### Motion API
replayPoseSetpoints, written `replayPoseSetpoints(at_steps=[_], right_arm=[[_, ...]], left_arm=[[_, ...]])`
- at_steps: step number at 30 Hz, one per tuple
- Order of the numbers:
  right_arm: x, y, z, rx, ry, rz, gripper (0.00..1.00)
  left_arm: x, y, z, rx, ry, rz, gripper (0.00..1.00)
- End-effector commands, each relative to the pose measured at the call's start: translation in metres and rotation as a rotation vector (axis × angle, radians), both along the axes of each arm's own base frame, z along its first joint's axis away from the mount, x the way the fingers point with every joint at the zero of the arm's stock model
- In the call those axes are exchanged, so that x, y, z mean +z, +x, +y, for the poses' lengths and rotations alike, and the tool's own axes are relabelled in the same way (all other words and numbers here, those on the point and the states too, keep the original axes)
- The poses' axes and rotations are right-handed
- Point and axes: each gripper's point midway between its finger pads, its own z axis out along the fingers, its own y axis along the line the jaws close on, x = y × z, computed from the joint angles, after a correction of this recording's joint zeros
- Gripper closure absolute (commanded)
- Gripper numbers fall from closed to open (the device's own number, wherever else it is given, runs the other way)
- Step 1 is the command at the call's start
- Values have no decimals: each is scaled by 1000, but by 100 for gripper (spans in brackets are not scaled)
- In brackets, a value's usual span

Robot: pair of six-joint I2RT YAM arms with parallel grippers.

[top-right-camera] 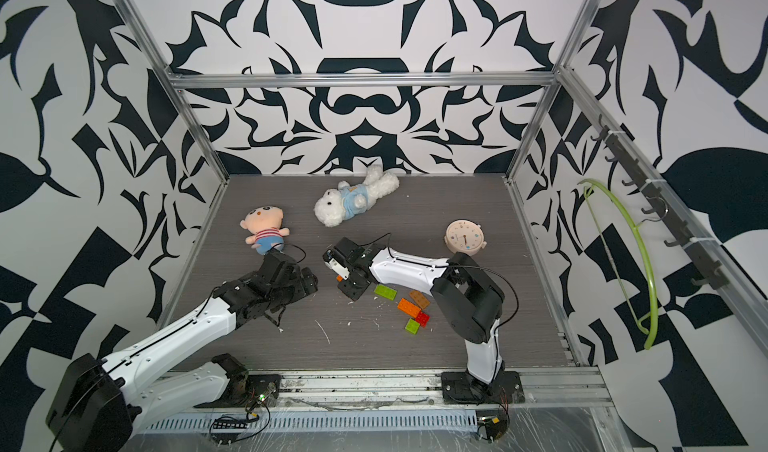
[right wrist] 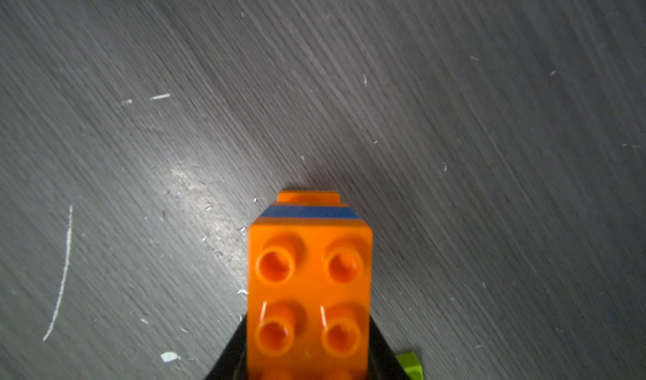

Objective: Assemble the number 5 with lego
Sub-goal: Assemble the lego brick with the lego brick.

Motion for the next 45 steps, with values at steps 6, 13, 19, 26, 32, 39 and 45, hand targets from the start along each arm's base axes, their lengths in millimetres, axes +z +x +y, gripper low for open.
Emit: replayPoseSetpoints(at_steps=[6,13,19,26,32,39,45], right_arm=[[-5,-2,-3,-40,-15,15,65],[-9,-2,-5,-24,-35,22,66],[-14,-10,-2,-47,4,74,66],[-11,-5,-1,-56,2,64,66],[-16,-6,-4,-51,-6,70,66],[-8,-5,-1,-25,11,70,66],[-16,-2,-11,-6,-47,46,67]], left_arm=[[6,5,-2,0,4,-9,1],[8,6,-3,-2,2,-11,1],[9,6,-3,1,2,-10,1],[9,6,-4,-4,3,-5,1],[11,6,-3,2,0,-12,1],[12,8,-3,4,3,-15,1],[11,6,-2,0,7,-8,1]])
